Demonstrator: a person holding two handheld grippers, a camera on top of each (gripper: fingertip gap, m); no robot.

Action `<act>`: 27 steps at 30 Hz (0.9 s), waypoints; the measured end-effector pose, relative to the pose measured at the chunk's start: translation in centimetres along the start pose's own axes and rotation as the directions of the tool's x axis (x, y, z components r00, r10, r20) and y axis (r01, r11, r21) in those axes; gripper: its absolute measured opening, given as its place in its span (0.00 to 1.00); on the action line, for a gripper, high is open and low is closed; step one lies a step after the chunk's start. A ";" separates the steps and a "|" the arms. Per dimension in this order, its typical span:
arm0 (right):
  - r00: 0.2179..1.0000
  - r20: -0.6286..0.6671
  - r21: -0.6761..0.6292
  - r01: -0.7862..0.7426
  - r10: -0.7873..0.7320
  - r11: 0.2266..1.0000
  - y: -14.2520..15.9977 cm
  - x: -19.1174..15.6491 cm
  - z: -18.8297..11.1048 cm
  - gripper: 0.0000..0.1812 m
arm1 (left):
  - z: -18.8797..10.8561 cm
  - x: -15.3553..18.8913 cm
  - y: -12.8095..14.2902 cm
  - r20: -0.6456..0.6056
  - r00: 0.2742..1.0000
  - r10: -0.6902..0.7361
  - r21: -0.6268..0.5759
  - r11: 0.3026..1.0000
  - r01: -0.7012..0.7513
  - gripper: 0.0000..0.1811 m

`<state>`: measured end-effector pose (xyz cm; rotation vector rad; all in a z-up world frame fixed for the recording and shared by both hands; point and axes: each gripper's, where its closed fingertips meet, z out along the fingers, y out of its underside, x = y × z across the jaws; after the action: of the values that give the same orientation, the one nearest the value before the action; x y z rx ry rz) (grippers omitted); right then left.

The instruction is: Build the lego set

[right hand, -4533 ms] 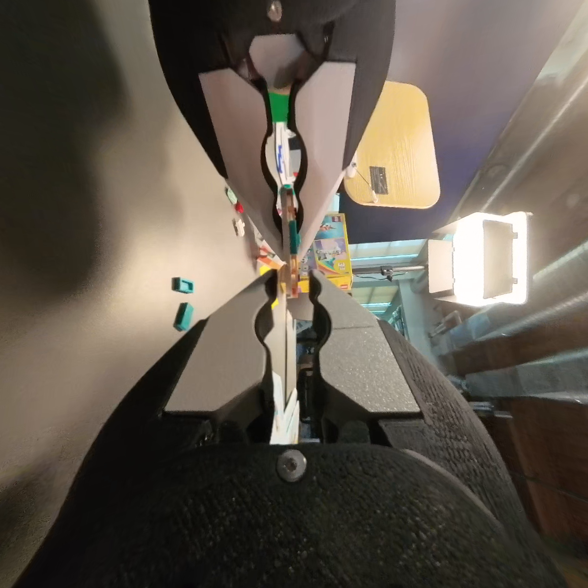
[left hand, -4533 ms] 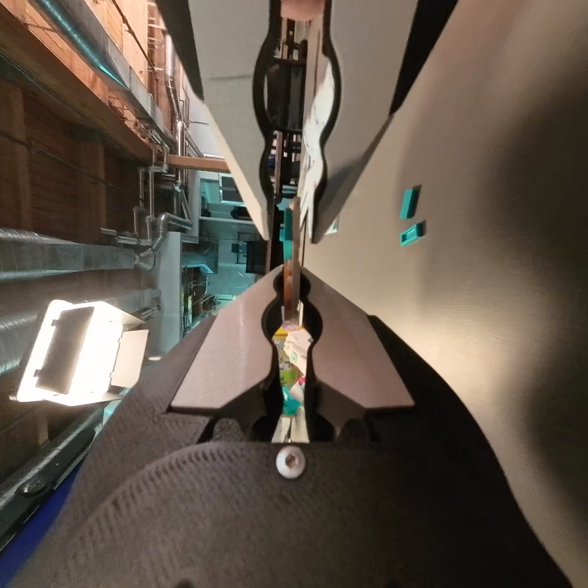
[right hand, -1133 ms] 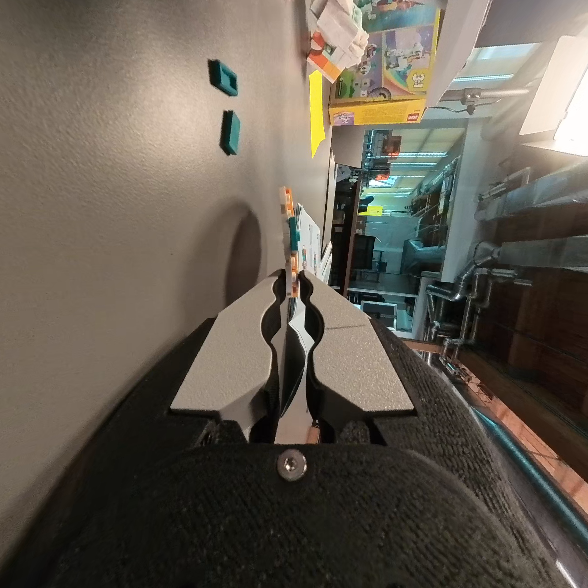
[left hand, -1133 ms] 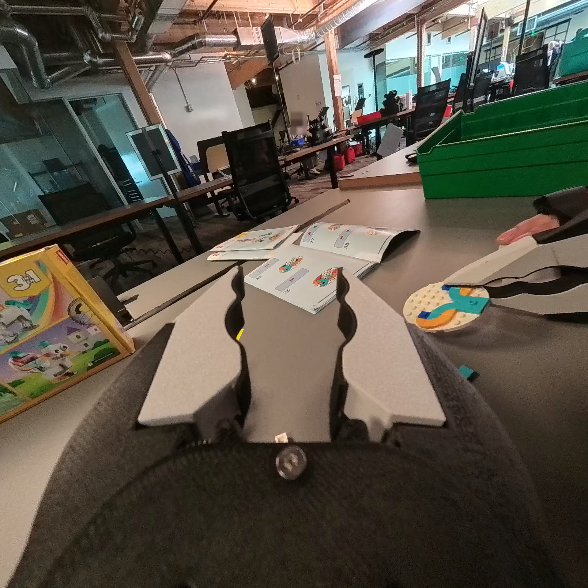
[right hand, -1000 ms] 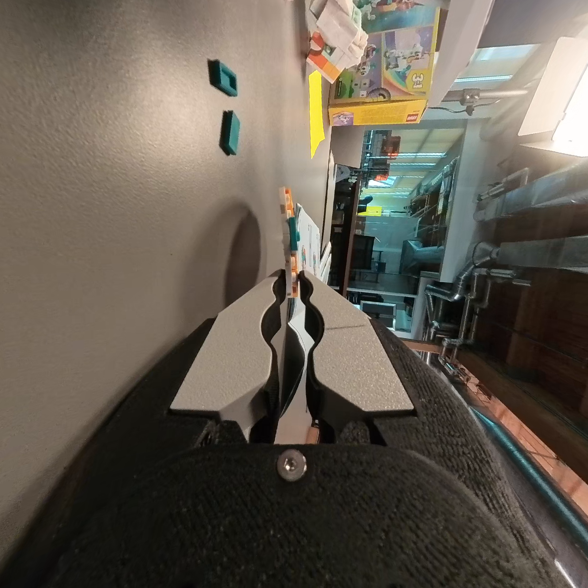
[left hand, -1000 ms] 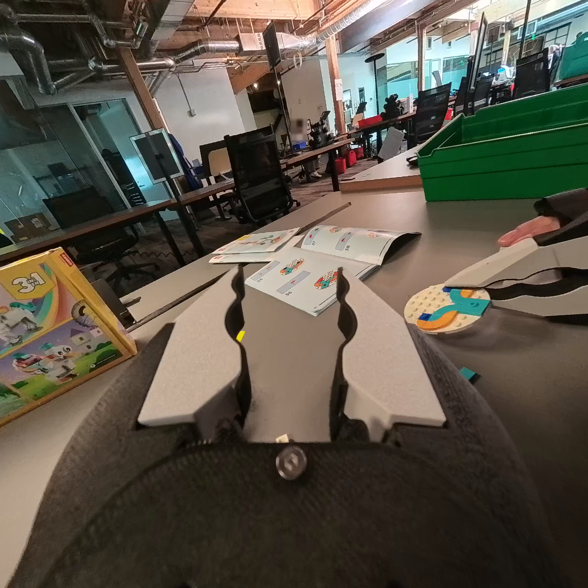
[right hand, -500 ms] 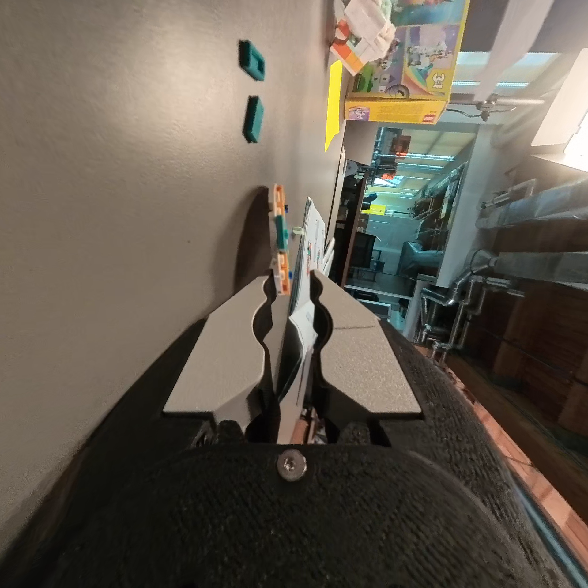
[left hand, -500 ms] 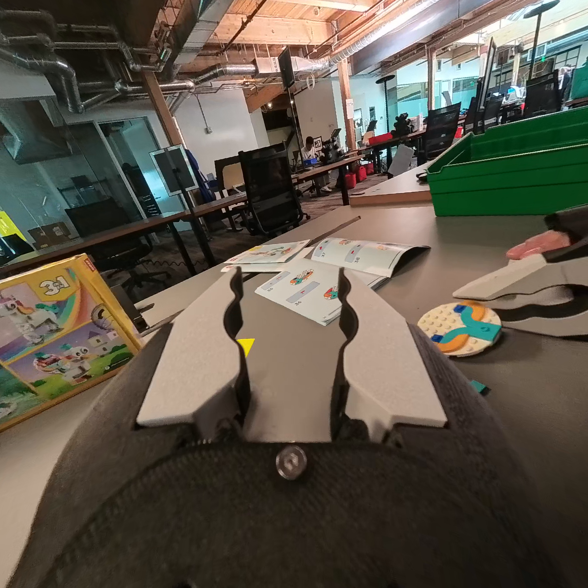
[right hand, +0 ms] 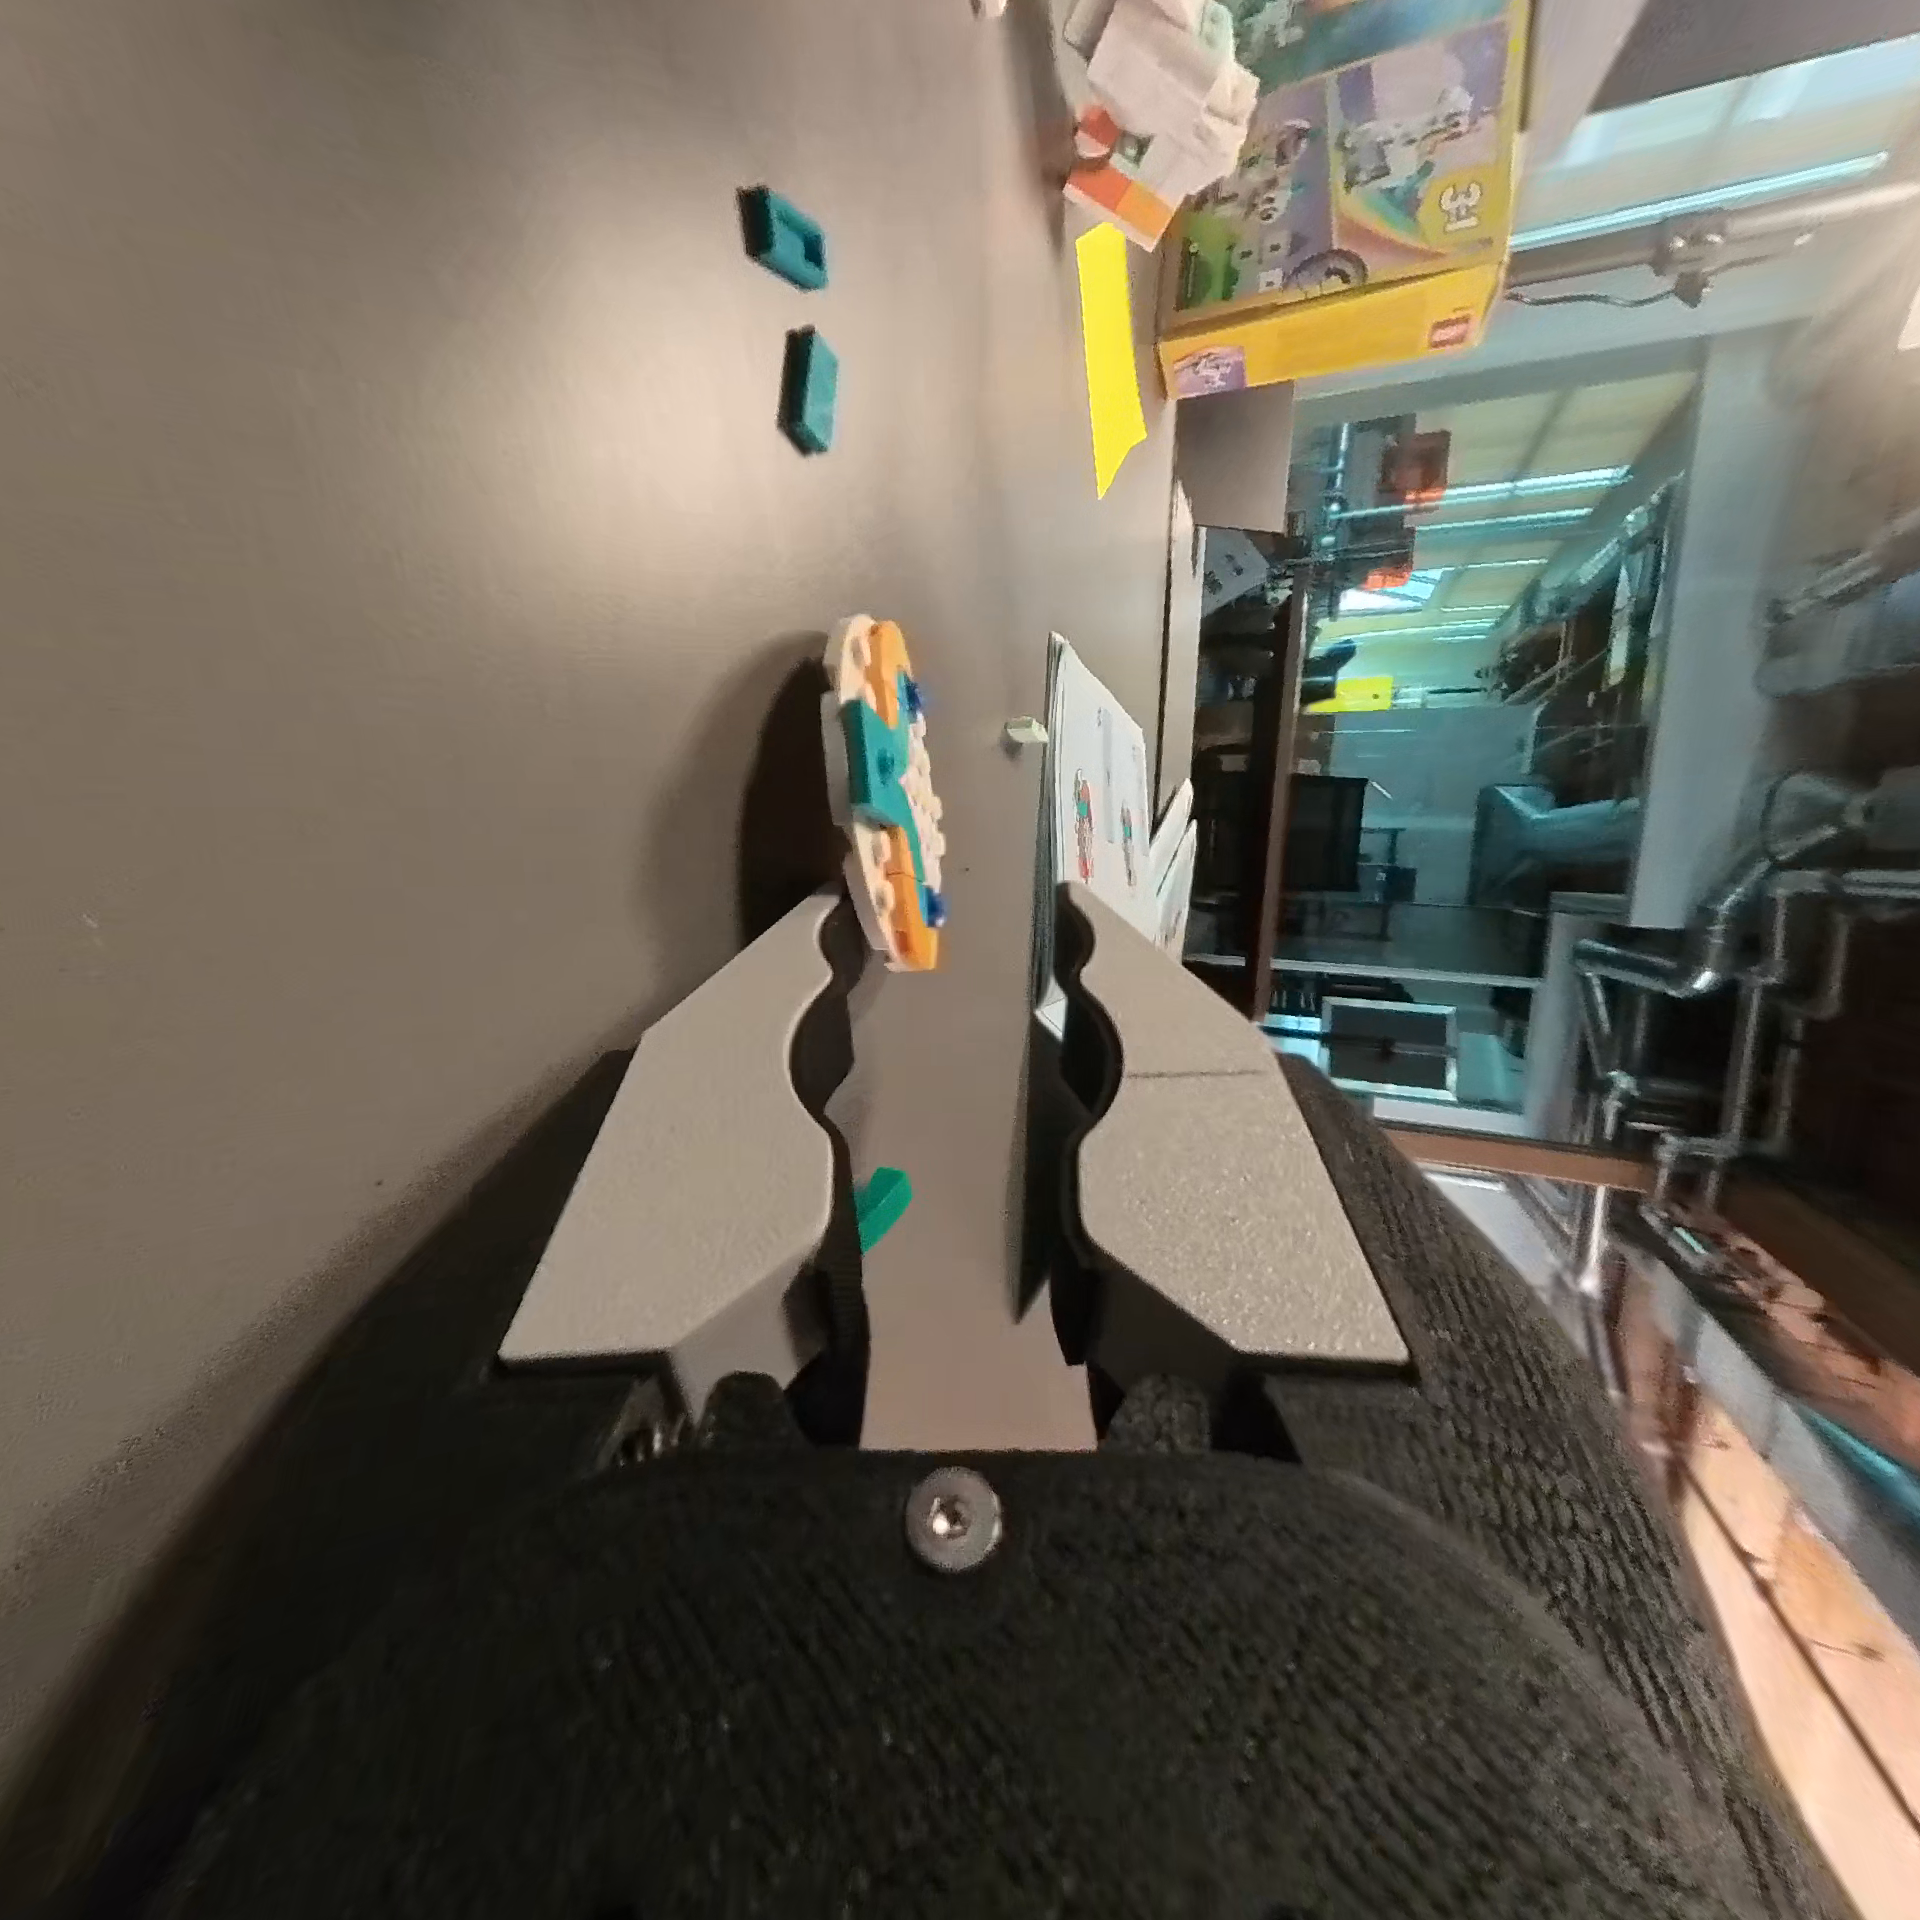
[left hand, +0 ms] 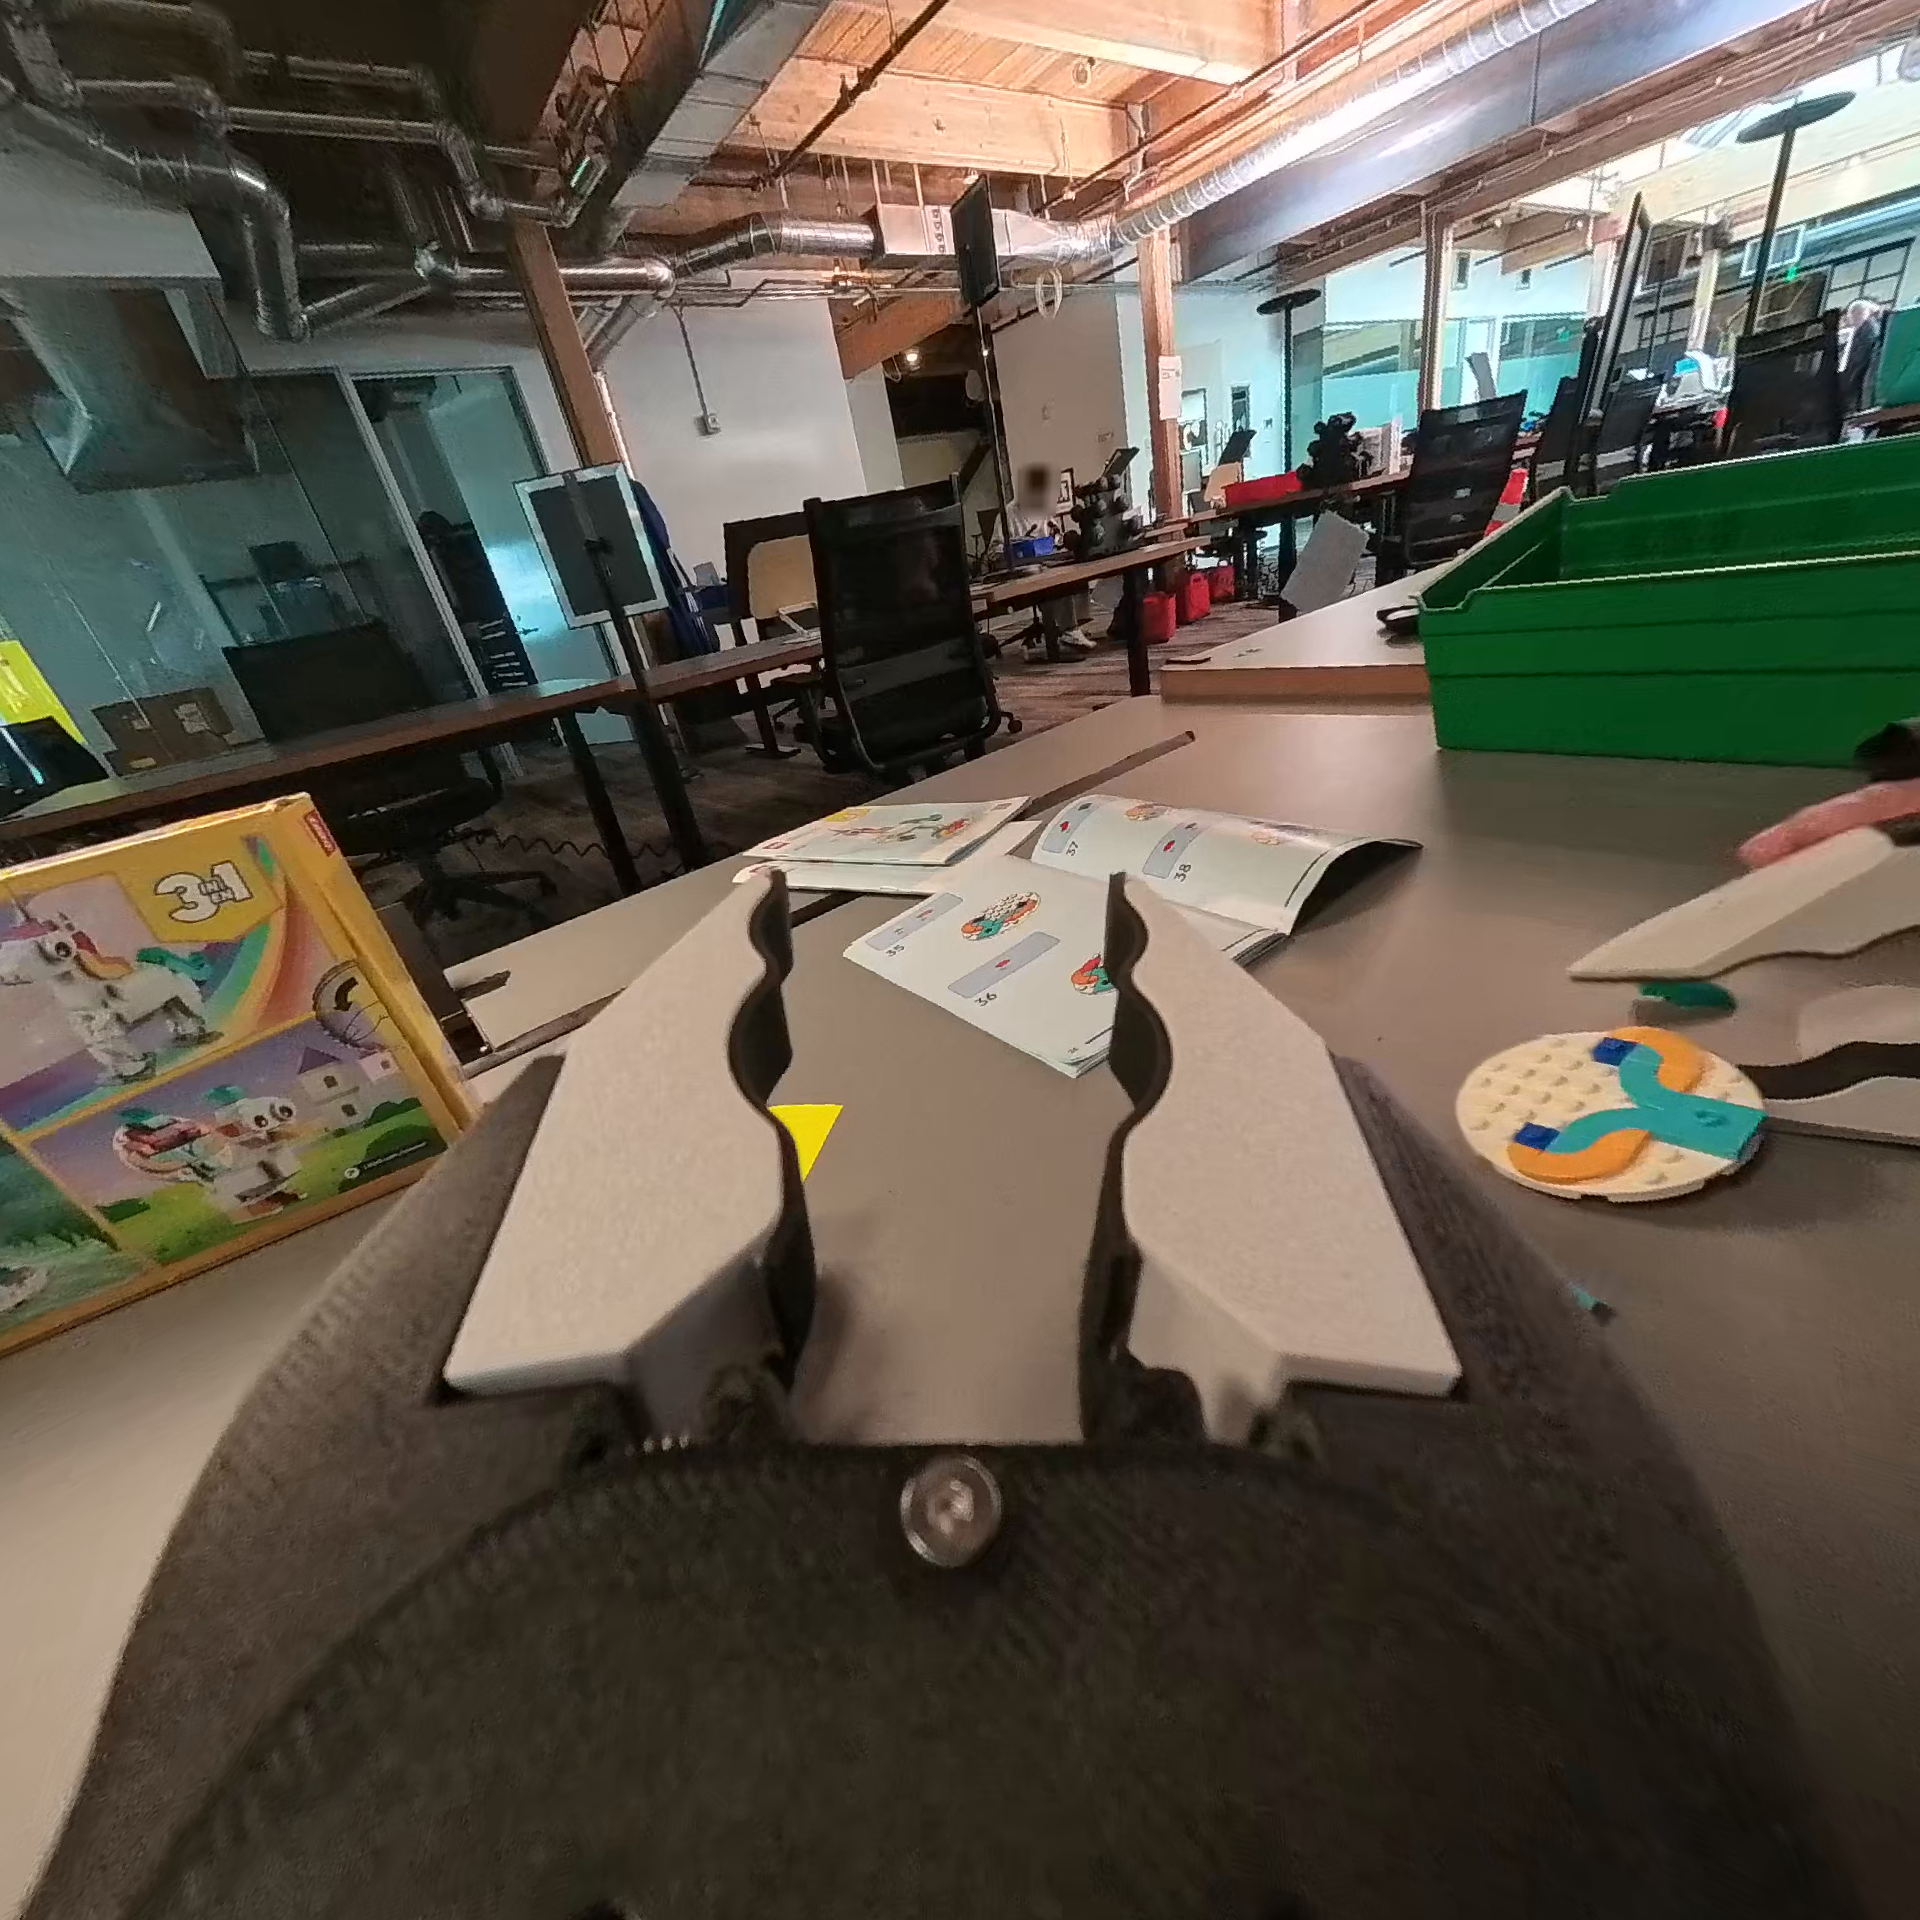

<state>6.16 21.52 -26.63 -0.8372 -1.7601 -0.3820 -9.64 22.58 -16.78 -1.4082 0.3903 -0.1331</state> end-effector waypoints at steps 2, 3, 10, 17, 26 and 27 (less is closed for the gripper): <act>0.998 -0.004 0.018 -0.055 0.055 0.998 -0.1 0.4 -0.2 0.26 | 0.0 0.0 0.0 -0.001 1.000 0.001 0.000 1.000 -0.001 0.33; 0.996 0.008 0.028 -0.089 0.089 0.996 -0.2 0.4 -0.3 0.26 | 0.0 0.1 0.0 -0.002 1.000 0.001 0.000 1.000 -0.001 0.33; 0.969 0.077 0.068 -0.241 0.235 0.968 -0.2 0.2 -0.6 0.28 | 0.0 0.1 0.0 -0.006 1.000 -0.002 -0.002 1.000 0.002 0.33; 0.948 0.106 0.077 -0.308 0.299 0.948 -0.2 0.1 -0.6 0.28 | 0.0 0.3 0.1 -0.013 1.000 0.000 -0.005 1.000 0.000 0.33; 0.886 0.178 0.088 -0.447 0.427 0.890 0.1 -0.1 -1.3 0.33 | 0.2 0.0 0.3 -0.002 1.000 0.016 -0.005 1.000 -0.016 0.33; 0.874 0.191 0.088 -0.468 0.447 0.879 0.2 -0.1 -1.4 0.33 | 0.2 -0.1 0.3 0.002 1.000 0.018 -0.006 1.000 -0.018 0.33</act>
<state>7.30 20.73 -26.28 -1.1812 -1.6472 0.1241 -9.69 22.84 -17.06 -1.4100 0.4016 -0.1159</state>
